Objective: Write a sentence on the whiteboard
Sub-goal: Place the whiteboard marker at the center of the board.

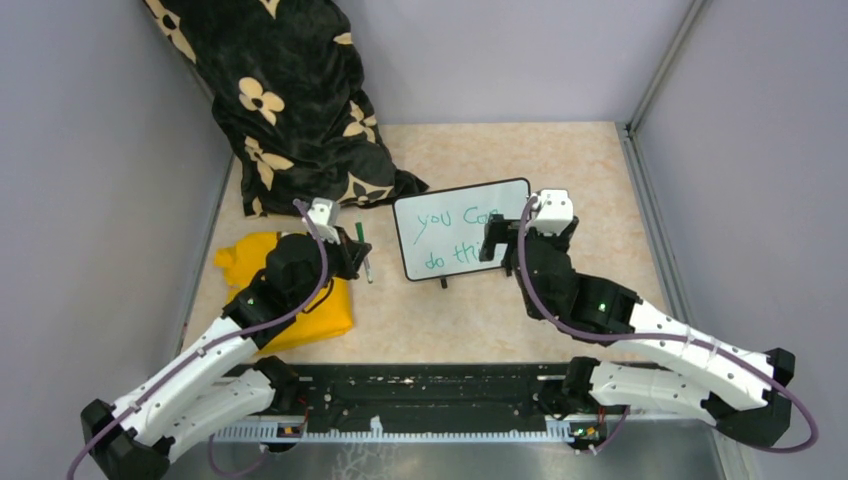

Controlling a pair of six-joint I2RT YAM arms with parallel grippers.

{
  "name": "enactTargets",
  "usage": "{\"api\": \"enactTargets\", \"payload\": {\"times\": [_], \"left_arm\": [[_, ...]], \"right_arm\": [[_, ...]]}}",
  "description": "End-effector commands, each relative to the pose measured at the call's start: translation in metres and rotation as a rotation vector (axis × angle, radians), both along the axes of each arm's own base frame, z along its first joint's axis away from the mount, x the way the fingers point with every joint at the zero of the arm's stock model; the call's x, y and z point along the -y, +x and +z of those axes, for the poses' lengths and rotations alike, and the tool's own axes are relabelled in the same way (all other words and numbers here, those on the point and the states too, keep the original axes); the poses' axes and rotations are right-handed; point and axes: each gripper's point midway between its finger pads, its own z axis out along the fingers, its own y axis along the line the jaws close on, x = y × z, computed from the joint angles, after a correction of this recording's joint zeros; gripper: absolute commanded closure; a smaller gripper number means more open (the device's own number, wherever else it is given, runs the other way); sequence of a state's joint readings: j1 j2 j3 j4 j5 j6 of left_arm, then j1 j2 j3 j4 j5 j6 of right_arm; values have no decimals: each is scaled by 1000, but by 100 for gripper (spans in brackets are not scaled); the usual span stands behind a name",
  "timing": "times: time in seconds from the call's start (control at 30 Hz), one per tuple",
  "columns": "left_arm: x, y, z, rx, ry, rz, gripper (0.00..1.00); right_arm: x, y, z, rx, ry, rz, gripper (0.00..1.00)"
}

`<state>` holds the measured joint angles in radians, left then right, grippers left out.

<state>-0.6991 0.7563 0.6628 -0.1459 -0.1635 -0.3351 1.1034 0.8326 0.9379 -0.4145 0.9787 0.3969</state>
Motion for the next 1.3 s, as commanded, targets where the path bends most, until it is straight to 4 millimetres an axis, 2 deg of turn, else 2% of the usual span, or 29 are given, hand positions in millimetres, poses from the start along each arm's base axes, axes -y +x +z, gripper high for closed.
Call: {"api": "enactTargets", "payload": {"times": [0.0, 0.23, 0.5, 0.7, 0.77, 0.87, 1.0, 1.17, 1.27], "left_arm": [[-14, 4, -43, -119, 99, 70, 100], [-5, 12, -76, -276, 174, 64, 100], [-4, 44, -111, -435, 223, 85, 100], [9, 61, -139, -584, 210, 82, 100], [18, 60, -150, -632, 197, 30, 100], [19, 58, -172, -691, 207, 28, 100], [19, 57, -181, -741, 192, 45, 100], [20, 50, -196, -864, 175, 65, 100], [19, 44, -203, -916, 184, 66, 100]], "right_arm": [[36, -2, 15, -5, 15, -147, 6], [46, -14, -15, -106, 24, -159, 8], [59, -7, -6, -4, 54, -239, 15], [69, -10, -17, 30, 52, -241, 12], [69, -11, -23, 28, 56, -234, 10], [67, -11, -37, 9, 14, -212, 9], [69, -13, -45, -8, -1, -214, 8], [53, -18, -39, -14, 55, -88, 8], [50, -20, -35, -3, 81, -55, 8]]}}
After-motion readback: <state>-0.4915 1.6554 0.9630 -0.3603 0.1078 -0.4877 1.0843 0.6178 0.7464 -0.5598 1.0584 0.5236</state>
